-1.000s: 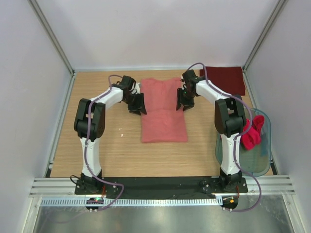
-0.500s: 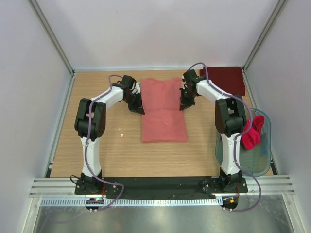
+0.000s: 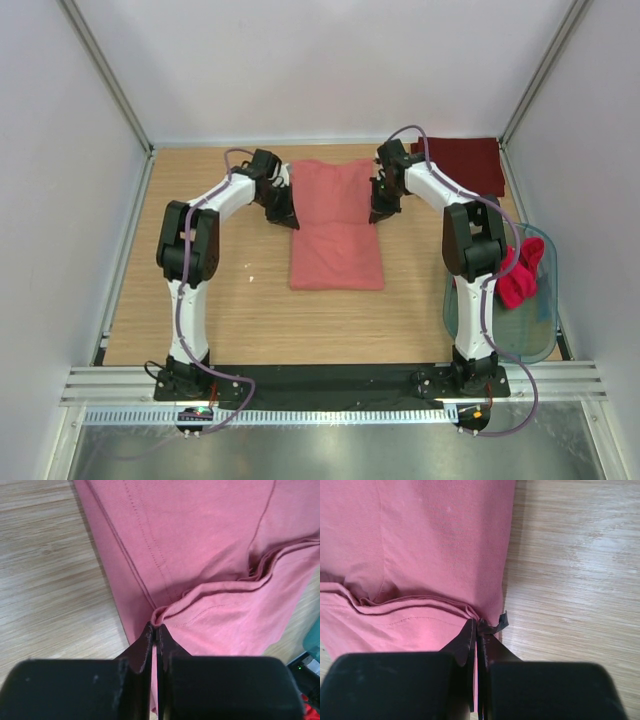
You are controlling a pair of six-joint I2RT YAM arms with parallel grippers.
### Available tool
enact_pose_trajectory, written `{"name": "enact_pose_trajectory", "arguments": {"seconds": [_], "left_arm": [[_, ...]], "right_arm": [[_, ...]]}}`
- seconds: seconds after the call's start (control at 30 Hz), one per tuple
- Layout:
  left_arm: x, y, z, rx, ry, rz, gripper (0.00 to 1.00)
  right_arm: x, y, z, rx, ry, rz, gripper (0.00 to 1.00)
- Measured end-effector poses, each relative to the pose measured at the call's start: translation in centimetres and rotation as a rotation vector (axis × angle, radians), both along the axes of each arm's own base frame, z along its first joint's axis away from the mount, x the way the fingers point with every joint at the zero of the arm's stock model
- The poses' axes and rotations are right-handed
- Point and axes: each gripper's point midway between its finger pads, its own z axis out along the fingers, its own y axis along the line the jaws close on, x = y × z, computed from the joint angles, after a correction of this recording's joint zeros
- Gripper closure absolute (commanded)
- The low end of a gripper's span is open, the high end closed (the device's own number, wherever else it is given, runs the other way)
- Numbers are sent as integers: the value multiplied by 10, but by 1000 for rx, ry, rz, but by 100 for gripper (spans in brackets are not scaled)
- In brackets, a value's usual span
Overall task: Fold and stack the t-shirts
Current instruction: Fold the tshirt
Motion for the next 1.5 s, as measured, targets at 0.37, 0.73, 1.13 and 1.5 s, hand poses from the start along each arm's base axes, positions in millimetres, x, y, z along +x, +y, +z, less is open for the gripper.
{"name": "enact_pose_trajectory", "arguments": {"seconds": [0.37, 0.73, 1.13, 1.5], "left_arm": [[4, 10, -15, 67, 14, 32, 62], [-22, 16, 43, 30, -49, 81, 72], [-35, -29, -1, -133, 60, 98, 94], [-34, -32, -27, -122, 113, 106, 97]], "right_arm": [[14, -5, 10, -22, -14, -14, 66], [-4, -10, 44, -43, -12, -3, 57], [-122, 143, 39, 482, 164, 98, 99], [-173, 199, 27, 606, 241, 215, 99]]}}
